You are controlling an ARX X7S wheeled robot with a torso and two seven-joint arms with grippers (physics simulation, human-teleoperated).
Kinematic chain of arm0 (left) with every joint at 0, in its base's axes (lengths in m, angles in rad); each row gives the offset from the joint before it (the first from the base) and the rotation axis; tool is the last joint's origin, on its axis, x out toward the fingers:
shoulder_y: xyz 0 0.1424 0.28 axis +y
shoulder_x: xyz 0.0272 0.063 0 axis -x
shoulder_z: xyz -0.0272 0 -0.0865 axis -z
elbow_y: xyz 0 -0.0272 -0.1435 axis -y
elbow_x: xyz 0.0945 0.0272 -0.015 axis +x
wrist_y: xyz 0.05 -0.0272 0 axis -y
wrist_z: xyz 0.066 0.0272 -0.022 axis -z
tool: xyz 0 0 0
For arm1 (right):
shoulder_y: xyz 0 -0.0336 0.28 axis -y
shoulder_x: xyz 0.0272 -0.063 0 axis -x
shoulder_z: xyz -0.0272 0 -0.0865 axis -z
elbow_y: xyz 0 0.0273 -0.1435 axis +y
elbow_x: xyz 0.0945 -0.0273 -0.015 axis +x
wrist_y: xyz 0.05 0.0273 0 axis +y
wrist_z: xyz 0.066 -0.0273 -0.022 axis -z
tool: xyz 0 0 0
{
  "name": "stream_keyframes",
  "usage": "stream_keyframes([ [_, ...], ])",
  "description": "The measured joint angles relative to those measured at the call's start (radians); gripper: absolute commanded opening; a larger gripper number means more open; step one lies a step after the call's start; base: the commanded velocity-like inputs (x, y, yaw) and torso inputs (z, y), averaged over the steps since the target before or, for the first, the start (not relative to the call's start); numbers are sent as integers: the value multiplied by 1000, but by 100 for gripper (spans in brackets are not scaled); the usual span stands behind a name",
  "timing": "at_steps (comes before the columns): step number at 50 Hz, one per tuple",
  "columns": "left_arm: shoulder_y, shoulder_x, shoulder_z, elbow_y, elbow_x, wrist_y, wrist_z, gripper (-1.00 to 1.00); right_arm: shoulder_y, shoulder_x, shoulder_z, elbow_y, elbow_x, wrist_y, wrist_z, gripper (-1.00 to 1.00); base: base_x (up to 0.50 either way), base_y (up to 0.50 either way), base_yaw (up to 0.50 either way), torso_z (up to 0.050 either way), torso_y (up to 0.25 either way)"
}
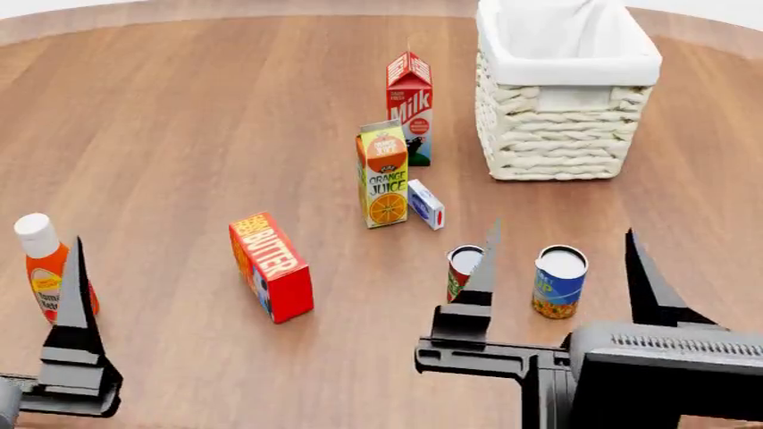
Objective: Pick up the alphabet soup and the tomato sauce, and put them in the basket.
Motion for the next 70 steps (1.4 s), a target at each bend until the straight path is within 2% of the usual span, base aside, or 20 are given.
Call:
stream_keyframes([
  [9, -65, 64, -18, 148, 143, -50, 145, 100, 119, 34, 65, -248, 104, 226, 48, 100, 0, 0, 0, 10, 0],
  [22, -61, 95, -54, 221, 186, -21, 210, 100, 159, 122, 70, -388, 239, 293, 173, 100, 0, 0, 0, 50, 0],
  [46, 28, 97, -123, 245, 78, 83, 190, 100, 164, 415, -97, -440, 469, 128, 517, 100, 0, 0, 0, 50, 0],
  [53, 31, 92, -122, 247, 67, 95, 182, 100, 171, 464, -131, -438, 504, 90, 570, 100, 0, 0, 0, 46, 0],
  [70, 36, 92, -115, 247, 70, 97, 181, 100, 170, 516, -186, -423, 529, 29, 621, 100, 0, -190, 0, 0, 0],
])
